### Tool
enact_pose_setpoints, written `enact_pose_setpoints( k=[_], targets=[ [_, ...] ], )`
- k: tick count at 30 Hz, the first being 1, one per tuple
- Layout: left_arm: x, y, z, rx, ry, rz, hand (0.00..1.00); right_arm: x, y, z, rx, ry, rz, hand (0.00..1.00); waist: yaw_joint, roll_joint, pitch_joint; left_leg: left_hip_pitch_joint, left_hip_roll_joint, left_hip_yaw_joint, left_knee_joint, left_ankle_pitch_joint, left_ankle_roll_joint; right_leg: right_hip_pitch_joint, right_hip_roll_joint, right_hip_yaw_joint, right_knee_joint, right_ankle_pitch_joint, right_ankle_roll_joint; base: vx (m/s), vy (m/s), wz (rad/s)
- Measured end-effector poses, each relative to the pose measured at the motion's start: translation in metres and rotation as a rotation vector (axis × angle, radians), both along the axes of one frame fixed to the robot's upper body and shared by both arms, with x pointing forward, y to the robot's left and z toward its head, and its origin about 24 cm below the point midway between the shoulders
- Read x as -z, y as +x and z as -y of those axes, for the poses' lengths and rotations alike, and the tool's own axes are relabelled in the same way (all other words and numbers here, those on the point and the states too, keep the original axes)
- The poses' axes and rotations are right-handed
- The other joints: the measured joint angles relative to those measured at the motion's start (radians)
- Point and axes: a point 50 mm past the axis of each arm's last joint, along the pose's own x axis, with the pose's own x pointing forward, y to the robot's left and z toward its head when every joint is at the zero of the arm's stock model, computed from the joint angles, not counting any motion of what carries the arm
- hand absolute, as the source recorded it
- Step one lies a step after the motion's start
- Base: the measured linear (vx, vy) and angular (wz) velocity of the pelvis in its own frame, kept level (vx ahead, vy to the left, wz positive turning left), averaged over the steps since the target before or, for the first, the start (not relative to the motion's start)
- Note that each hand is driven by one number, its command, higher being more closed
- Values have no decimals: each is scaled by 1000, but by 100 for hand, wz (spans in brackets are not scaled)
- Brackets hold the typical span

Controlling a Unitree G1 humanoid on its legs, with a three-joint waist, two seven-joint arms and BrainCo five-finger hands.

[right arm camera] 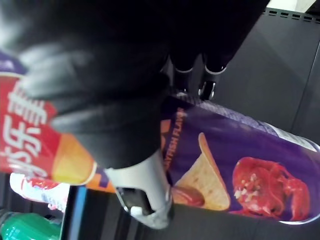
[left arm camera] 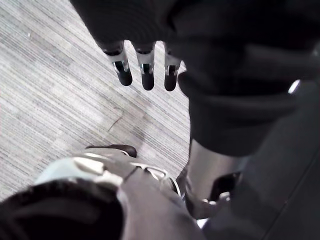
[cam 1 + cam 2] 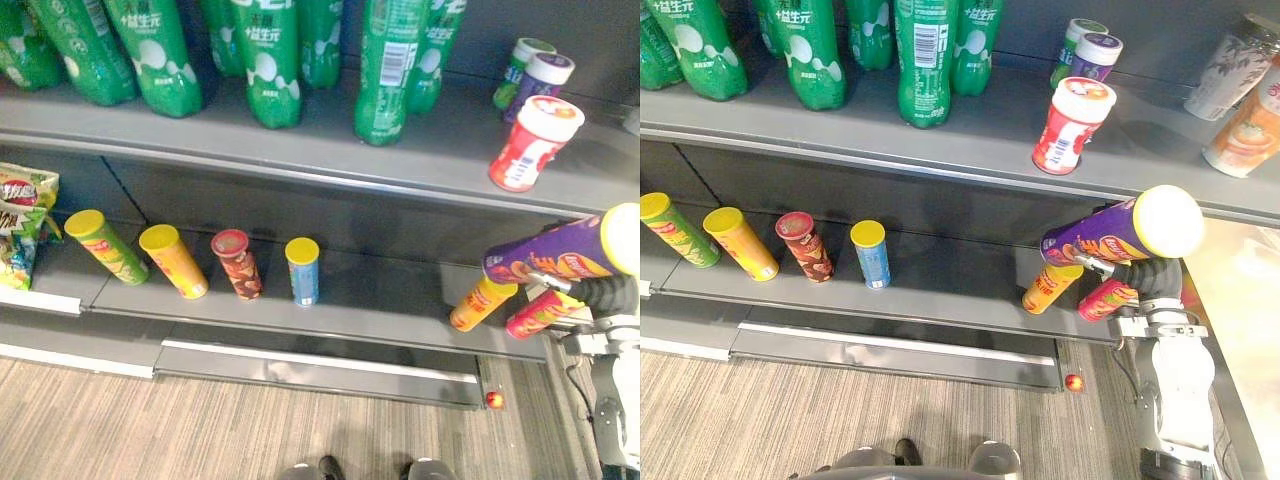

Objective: Put the gum and the chips on the shelf.

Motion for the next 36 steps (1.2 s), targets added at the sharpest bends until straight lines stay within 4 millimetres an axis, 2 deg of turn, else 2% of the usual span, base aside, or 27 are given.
enact_pose_setpoints(
  k=[1,6,11,16,22,25,29,33,36],
  targets=[
    [0,-1,1,2,-4,-3,0,-1,1,-2,-9,0,3,100,6,-1,-1,0,0,3,-7,0,-4,1,12,4,-33,33,-8,-47,-97,-7],
    [1,-5,8,10,0,2,0,-5,1,-8,-30,-9,23,100,24,18,-21,5,2,2,-81,49,-48,16,49,11,-138,97,-13,-62,-108,-5],
    [2,-12,9,3,5,-4,0,-4,0,-9,-32,-13,21,100,21,21,-23,39,7,3,-156,99,-72,33,75,11,-176,112,-26,-37,-94,-4],
    [1,-14,7,-9,6,-4,0,-9,-7,-15,-52,-63,31,100,18,23,-24,56,11,9,-190,132,-71,34,89,15,-183,121,-33,32,-54,-6],
    [1,-14,6,0,16,3,0,-14,-10,-19,-79,-81,47,100,12,22,-24,71,9,26,-209,136,-71,35,90,27,-184,123,-30,13,4,-6],
    [1,-15,6,12,18,-2,0,-32,-16,-31,-140,-116,131,100,-3,19,-25,89,3,27,-238,144,-72,39,89,33,-181,123,-30,-11,15,-3],
    [1,-15,4,17,25,3,0,-48,-22,-41,-197,-148,223,100,-3,4,-34,100,-1,28,-262,149,-79,37,90,33,-178,122,-30,-7,5,-1],
    [0,-14,2,20,31,4,0,-52,-21,-52,-283,-152,246,100,-1,-9,-42,105,-5,28,-277,155,-80,36,88,31,-178,122,-30,0,0,0],
    [1,-15,2,20,30,1,0,-56,-21,-61,-344,-173,259,100,-2,-9,-42,107,-9,27,-288,161,-75,35,87,30,-179,122,-30,11,4,0]
  ],
)
